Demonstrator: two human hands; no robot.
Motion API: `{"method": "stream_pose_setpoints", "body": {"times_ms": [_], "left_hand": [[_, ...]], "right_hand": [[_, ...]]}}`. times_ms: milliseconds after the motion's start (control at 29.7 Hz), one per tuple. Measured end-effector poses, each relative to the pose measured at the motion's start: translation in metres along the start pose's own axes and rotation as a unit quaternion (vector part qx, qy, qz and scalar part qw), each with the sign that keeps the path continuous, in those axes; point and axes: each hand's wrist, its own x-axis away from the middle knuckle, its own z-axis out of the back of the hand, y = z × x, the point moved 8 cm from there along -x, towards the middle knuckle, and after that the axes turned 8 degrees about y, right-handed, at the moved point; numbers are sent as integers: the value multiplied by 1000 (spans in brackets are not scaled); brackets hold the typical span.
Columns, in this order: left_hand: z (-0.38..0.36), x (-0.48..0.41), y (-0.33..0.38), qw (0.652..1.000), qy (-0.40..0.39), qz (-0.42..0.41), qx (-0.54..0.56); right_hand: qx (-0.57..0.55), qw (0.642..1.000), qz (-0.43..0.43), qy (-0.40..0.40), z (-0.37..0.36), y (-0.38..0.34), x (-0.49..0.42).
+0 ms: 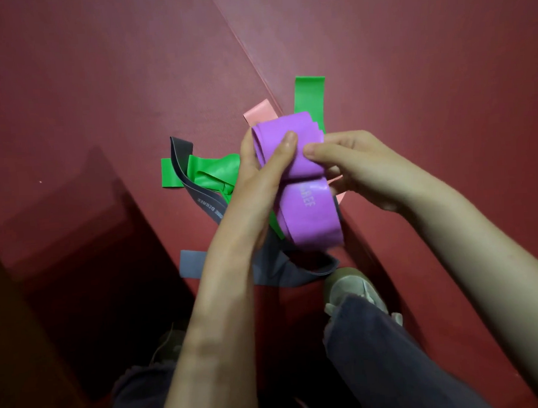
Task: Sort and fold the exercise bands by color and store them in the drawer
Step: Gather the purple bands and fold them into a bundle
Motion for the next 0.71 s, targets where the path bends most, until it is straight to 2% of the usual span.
{"method": "stream_pose_setpoints", "body": {"times_ms": [101, 168, 269, 404, 471, 538, 706], "left_hand": [[-6, 4, -14, 997, -50, 59, 26], [-8, 8, -23, 994, -54, 93, 12], [-6, 6, -29, 993, -54, 106, 22], [9, 3, -42, 981, -31, 190, -6], [11, 3, -45, 978, -35, 206, 18], [10, 4, -46, 975, -37, 213, 47], [10, 4, -44, 971, -27, 200, 125]], "right_hand": [[-97, 995, -4, 24, 5, 2, -5], [-118, 992, 9, 37, 11, 0, -9], [-74, 995, 51, 46, 19, -2, -10], [-39, 988, 112, 96, 27, -1, -9], [11, 983, 145, 114, 27, 0, -8], [74, 980, 161, 94, 20, 5, -8], [105, 981, 164, 22, 8, 12, -8]]}}
